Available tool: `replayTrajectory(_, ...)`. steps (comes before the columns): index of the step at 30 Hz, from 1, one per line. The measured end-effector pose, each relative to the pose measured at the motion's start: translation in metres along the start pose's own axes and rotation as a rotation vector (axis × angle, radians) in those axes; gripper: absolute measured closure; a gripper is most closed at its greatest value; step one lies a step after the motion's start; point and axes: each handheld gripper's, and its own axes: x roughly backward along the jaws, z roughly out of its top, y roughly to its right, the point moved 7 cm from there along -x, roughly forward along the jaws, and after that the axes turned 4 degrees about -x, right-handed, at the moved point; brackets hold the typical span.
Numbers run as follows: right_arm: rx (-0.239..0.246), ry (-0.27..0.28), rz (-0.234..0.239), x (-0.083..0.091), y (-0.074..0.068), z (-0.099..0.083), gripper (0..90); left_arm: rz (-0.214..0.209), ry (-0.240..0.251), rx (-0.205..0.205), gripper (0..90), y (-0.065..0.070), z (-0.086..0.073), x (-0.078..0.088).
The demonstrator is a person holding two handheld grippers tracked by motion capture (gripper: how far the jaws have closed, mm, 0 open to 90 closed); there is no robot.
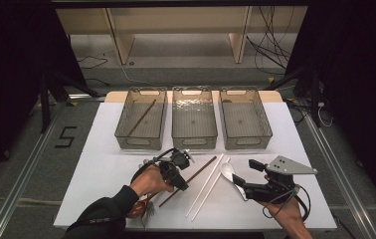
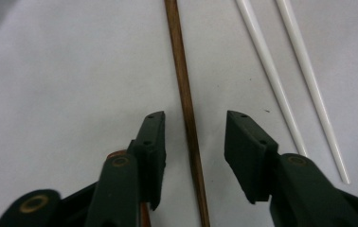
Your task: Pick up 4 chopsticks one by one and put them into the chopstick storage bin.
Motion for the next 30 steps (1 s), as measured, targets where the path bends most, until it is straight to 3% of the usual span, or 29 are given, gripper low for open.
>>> replayTrajectory(21, 0.000, -0.002, 0.003, 0.000, -0.001, 0.000, 25.3, 0.040, -0.044, -0.020, 79.9, 0.000, 0.002, -0.010)
replayTrajectory(30, 0.001, -0.003, 0.002, -0.001, -0.001, 0.000, 25.3, 0.050, -0.039, 0.011, 83.3, 0.000, 0.002, -0.011)
